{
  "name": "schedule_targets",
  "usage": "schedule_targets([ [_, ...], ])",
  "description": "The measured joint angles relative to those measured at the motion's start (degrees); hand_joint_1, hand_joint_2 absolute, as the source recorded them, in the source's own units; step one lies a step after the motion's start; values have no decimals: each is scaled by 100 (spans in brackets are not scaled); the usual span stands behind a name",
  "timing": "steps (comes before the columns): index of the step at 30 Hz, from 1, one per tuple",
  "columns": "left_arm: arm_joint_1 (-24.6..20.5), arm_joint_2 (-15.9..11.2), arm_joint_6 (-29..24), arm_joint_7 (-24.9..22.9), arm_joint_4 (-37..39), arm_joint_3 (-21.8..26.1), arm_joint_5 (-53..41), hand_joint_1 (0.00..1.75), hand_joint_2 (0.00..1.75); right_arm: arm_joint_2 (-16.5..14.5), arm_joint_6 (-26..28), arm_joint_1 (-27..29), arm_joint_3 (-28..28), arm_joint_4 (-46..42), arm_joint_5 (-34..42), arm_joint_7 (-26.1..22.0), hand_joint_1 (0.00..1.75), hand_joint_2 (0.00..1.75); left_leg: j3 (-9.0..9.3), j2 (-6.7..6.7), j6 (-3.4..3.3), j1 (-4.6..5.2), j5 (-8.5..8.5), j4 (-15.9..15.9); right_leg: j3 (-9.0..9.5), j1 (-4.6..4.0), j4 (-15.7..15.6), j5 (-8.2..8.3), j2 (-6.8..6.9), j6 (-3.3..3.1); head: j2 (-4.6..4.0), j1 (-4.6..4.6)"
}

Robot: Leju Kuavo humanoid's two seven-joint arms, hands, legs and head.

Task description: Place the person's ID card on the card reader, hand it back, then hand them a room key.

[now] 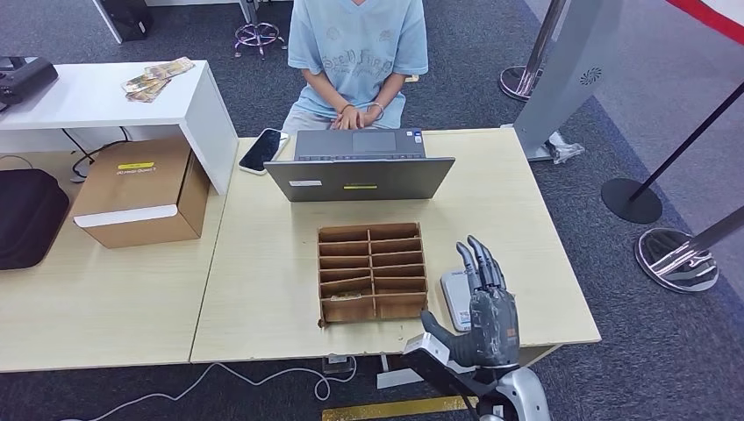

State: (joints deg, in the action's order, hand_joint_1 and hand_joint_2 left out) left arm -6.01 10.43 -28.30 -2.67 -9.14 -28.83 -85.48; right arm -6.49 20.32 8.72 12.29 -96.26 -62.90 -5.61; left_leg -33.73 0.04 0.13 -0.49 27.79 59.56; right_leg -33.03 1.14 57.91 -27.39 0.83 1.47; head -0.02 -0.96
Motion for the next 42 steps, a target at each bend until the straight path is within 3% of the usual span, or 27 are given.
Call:
schedule_targets([
  [42,1,-4,0,-88,0,3,8,0,0,2,-163,-4,52,0,164,-51,0,175,0,0,0,0,0,0,0,0,0,0,0,0,0,0],
])
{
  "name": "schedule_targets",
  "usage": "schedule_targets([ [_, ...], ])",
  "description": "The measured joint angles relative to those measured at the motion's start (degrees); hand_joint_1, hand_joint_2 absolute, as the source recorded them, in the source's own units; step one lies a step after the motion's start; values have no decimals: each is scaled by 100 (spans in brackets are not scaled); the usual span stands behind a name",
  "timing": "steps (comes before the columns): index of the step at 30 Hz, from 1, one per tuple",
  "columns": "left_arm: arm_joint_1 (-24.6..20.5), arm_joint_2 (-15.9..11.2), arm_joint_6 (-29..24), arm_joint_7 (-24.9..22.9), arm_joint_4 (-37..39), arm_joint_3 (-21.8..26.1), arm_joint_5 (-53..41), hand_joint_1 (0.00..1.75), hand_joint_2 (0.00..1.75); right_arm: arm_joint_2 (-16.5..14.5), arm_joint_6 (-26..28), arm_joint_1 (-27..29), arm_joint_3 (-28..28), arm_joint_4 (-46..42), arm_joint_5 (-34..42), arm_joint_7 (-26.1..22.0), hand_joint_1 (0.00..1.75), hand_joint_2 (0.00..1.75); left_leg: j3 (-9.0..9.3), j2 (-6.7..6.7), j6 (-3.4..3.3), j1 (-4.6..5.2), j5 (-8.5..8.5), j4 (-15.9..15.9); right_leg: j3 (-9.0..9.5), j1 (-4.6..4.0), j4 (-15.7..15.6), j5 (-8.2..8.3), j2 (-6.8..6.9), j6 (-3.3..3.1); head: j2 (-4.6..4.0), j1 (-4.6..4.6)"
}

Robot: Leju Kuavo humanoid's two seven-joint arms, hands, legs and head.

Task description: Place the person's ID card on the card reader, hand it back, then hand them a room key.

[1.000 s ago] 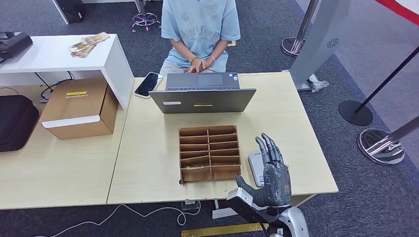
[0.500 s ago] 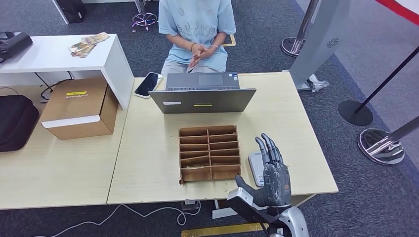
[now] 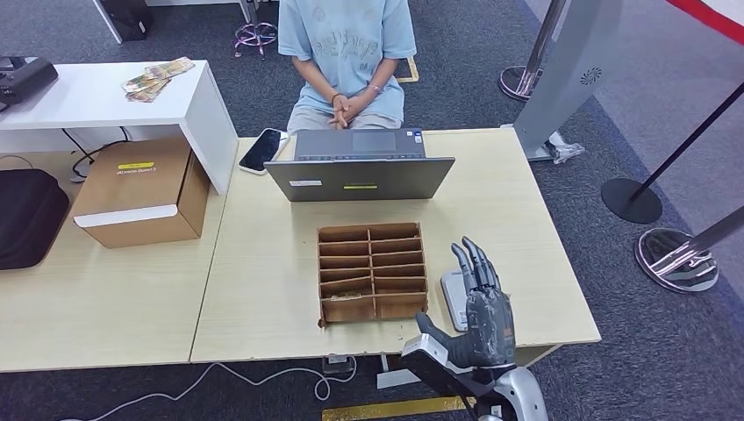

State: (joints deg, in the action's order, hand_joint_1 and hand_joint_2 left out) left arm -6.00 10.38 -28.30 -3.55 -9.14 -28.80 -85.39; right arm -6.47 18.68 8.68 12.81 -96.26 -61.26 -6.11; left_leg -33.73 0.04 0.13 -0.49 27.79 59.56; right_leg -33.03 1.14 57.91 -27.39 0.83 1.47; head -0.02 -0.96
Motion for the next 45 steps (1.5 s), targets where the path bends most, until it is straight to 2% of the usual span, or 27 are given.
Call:
schedule_targets([
  [21,3,-2,0,-75,0,14,15,0,0,0,-116,-4,17,0,-49,36,0,175,0,0,0,0,0,0,0,0,0,0,0,0,0,0],
  [36,2,-2,0,-74,0,17,20,0,0,-2,-418,-278,495,218,-199,78,0,175,0,-1,0,0,0,0,0,0,1,0,0,0,0,1],
  [45,2,-3,0,-74,0,19,20,0,0,-2,-452,-327,552,257,-201,87,0,175,0,0,0,0,0,0,0,0,1,0,0,0,0,1],
])
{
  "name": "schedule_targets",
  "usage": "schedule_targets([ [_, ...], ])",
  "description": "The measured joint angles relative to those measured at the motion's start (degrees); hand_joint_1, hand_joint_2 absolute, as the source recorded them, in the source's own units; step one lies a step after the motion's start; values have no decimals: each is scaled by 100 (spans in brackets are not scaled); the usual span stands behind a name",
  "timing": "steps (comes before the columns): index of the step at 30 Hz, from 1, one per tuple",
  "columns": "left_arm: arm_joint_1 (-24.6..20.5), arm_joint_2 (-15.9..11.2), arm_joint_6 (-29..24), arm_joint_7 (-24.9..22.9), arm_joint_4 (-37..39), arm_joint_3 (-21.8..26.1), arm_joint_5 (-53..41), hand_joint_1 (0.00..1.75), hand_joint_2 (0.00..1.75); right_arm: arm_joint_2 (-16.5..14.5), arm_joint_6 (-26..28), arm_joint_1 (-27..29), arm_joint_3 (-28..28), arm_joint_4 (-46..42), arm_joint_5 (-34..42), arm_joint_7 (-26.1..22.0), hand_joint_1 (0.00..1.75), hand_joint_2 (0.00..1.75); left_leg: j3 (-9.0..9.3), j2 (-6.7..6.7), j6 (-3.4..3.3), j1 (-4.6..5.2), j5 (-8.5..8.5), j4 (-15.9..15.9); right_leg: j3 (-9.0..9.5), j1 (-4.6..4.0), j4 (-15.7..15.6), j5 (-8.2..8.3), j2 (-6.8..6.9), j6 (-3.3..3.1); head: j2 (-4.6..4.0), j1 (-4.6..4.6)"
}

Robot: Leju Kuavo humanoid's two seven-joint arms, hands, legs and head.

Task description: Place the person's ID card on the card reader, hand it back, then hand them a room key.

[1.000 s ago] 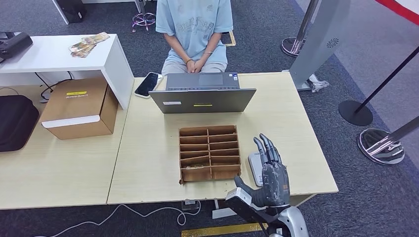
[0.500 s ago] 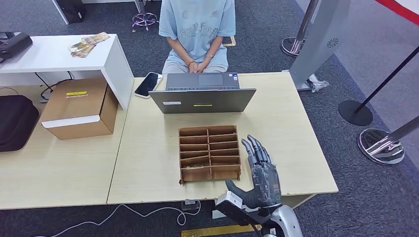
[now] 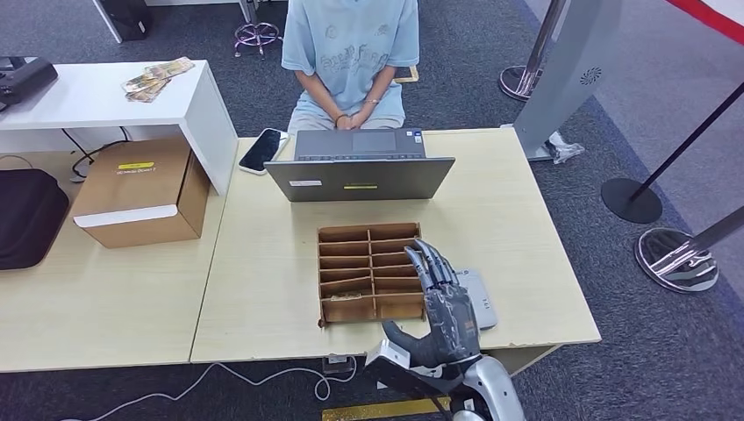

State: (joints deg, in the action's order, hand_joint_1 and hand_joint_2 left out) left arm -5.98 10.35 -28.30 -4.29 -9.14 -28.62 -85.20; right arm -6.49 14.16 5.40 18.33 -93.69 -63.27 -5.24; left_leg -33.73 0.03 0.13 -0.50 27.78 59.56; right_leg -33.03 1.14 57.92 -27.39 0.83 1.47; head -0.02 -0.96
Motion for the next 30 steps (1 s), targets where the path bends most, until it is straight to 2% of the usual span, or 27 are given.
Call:
schedule_targets([
  [15,0,-3,0,69,0,57,2,0,0,-3,30,-334,257,647,-1160,709,0,175,0,0,0,0,0,0,0,0,1,0,0,0,0,-1],
  [30,0,-3,2,88,0,87,7,0,0,-114,-155,-626,262,1167,-1645,1230,0,175,1,-1,0,0,-1,0,-1,0,2,0,-1,0,0,1],
])
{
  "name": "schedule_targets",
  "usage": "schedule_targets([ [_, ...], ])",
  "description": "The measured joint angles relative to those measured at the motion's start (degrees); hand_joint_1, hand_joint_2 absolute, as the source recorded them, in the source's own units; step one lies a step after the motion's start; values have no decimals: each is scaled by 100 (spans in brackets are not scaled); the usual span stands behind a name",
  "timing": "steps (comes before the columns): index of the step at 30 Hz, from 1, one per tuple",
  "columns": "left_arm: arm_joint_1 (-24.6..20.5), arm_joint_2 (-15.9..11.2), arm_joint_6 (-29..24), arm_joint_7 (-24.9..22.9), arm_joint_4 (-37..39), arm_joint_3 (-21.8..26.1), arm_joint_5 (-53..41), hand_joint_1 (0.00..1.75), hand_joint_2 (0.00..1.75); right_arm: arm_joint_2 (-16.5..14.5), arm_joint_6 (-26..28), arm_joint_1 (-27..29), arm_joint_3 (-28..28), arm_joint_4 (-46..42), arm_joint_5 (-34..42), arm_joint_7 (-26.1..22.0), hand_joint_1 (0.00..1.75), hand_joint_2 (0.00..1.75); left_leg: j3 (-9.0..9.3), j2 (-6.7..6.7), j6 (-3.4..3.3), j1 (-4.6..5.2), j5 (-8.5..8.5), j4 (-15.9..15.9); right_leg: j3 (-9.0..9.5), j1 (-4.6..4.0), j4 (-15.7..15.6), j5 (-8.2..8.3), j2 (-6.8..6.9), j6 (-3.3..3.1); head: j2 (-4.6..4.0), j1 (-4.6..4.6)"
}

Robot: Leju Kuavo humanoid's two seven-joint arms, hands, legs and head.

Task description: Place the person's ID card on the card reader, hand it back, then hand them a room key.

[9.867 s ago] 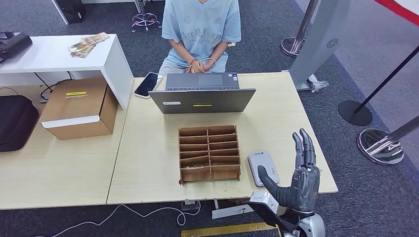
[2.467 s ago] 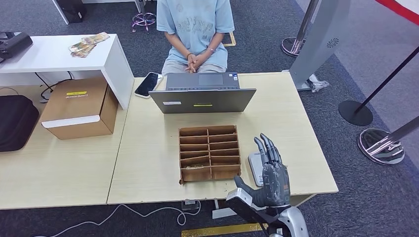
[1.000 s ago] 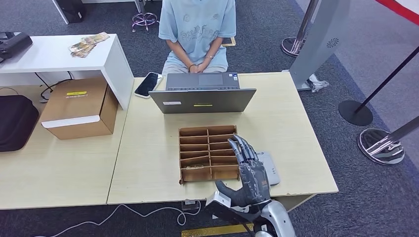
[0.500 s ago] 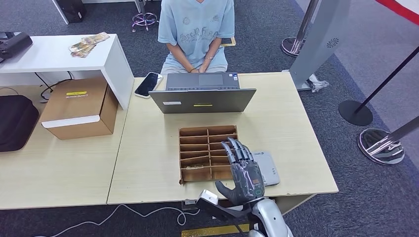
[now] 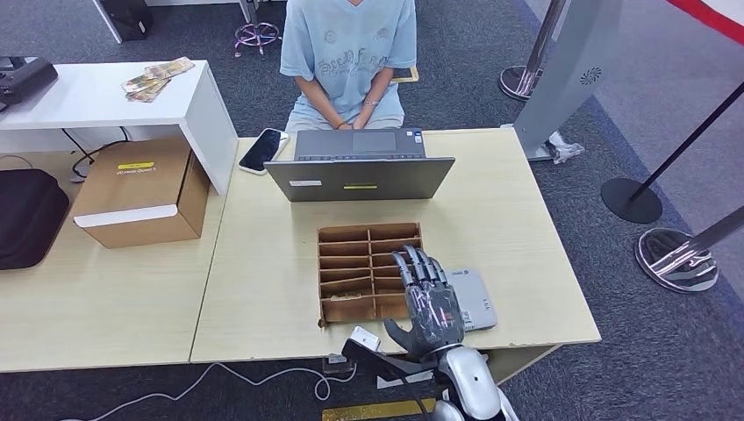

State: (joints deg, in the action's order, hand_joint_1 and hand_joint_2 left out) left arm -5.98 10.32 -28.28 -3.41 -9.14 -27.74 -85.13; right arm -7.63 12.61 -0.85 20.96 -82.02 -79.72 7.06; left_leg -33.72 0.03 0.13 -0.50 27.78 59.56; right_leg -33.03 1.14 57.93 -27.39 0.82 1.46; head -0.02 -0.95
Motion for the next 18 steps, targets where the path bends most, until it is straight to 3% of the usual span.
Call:
schedule_targets([
  [18,-13,48,17,-289,0,94,18,0,0,-270,-1,-539,219,994,-257,216,0,175,0,0,0,0,0,0,0,0,1,0,0,0,0,-1],
])
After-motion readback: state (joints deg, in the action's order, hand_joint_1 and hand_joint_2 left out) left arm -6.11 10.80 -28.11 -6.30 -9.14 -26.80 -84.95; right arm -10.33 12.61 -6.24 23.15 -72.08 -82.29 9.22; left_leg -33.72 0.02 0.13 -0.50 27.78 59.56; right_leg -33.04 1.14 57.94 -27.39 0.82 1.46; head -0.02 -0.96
